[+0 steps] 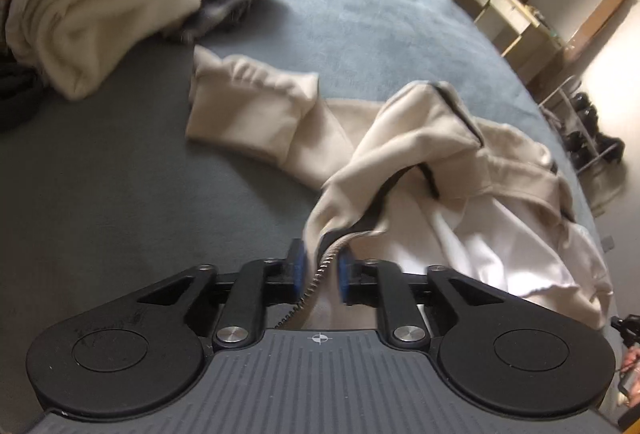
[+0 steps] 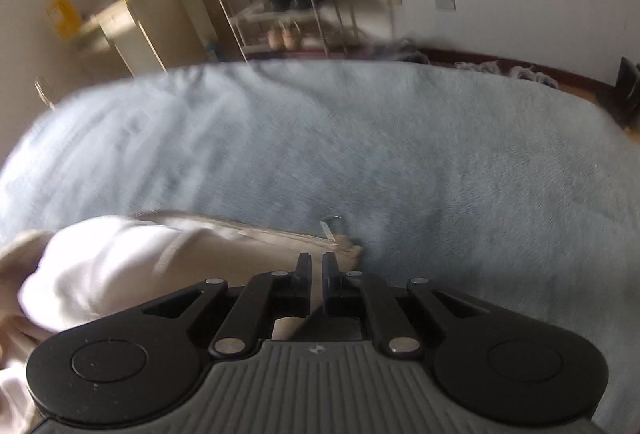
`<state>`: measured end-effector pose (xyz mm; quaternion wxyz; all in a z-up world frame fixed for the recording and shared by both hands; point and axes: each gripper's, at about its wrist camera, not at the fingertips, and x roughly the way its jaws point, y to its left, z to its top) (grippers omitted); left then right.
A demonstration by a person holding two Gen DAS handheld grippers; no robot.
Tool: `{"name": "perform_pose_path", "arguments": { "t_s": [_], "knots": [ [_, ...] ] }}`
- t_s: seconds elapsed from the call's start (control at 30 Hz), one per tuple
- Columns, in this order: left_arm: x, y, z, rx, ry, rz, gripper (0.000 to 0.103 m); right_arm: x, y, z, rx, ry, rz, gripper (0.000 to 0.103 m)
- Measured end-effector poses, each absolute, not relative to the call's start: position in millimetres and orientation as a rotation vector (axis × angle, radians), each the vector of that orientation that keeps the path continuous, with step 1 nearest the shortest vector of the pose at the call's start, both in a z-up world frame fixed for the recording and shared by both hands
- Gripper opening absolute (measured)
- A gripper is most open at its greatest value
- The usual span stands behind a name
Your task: Fold clothes
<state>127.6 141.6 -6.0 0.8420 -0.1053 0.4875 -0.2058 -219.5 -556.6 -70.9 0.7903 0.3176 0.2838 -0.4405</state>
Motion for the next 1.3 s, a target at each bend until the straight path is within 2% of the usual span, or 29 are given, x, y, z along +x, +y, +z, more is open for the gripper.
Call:
{"name": "perform_pose_path", "arguments": {
  "t_s": [0.07,0.1,0.17,0.2,0.27,0.33,0.4,0.53,0.6,0.63,0.7,0.77,0.8,0.87,0.93,1.0,1.07,1.13,1.3],
  "knots": [
    [128,148,6,-0.26,0.956,-0.459,0.03,-221,-538,-54,0.62,0.523,-0.943,0.03],
    [127,149,13,-0.276,0.911,-0.471,0.034,-219,-528,-43,0.567,0.481,-0.932,0.034],
    [127,146,23,-0.286,0.83,-0.497,0.054,-209,-511,-24,0.514,0.414,-0.87,0.043],
    [129,137,23,-0.261,0.815,-0.508,0.06,-198,-504,-17,0.534,0.397,-0.805,0.045],
    [139,109,19,-0.175,0.815,-0.525,0.081,-171,-492,-8,0.603,0.384,-0.65,0.054],
    [148,81,15,-0.089,0.815,-0.541,0.084,-126,-483,-16,0.735,0.425,-0.456,0.064],
    [156,48,5,0.011,0.807,-0.589,0.085,-76,-471,-30,0.847,0.472,-0.288,0.064],
    [173,-8,-28,0.211,0.817,-0.63,0.096,19,-458,-65,1.001,0.586,-0.205,0.068],
    [185,-21,-44,0.245,0.859,-0.597,0.096,54,-461,-86,1.071,0.67,-0.241,0.071],
    [193,-25,-52,0.237,0.896,-0.584,0.095,69,-465,-98,1.131,0.732,-0.267,0.071],
    [202,-26,-64,0.203,0.944,-0.58,0.082,92,-469,-117,1.243,0.792,-0.273,0.072],
    [205,-25,-73,0.182,0.967,-0.577,0.054,105,-468,-129,1.312,0.782,-0.254,0.072],
    [205,-23,-78,0.166,0.978,-0.573,0.048,111,-468,-134,1.344,0.775,-0.244,0.071],
    [206,-17,-87,0.12,0.995,-0.567,0.021,119,-469,-140,1.366,0.76,-0.255,0.066],
    [202,-7,-93,0.062,0.987,-0.565,0.013,127,-472,-143,1.385,0.745,-0.273,0.061],
    [197,4,-94,0.005,0.967,-0.569,0.007,131,-476,-145,1.398,0.727,-0.291,0.052],
    [191,13,-95,-0.041,0.951,-0.573,0.004,140,-478,-145,1.36,0.731,-0.313,0.03],
    [185,21,-95,-0.085,0.936,-0.576,0.003,152,-479,-144,1.309,0.733,-0.328,0.018],
    [179,43,-84,-0.215,0.875,-0.596,0.002,181,-468,-127,1.225,0.655,-0.288,0.011]
  ]
}}
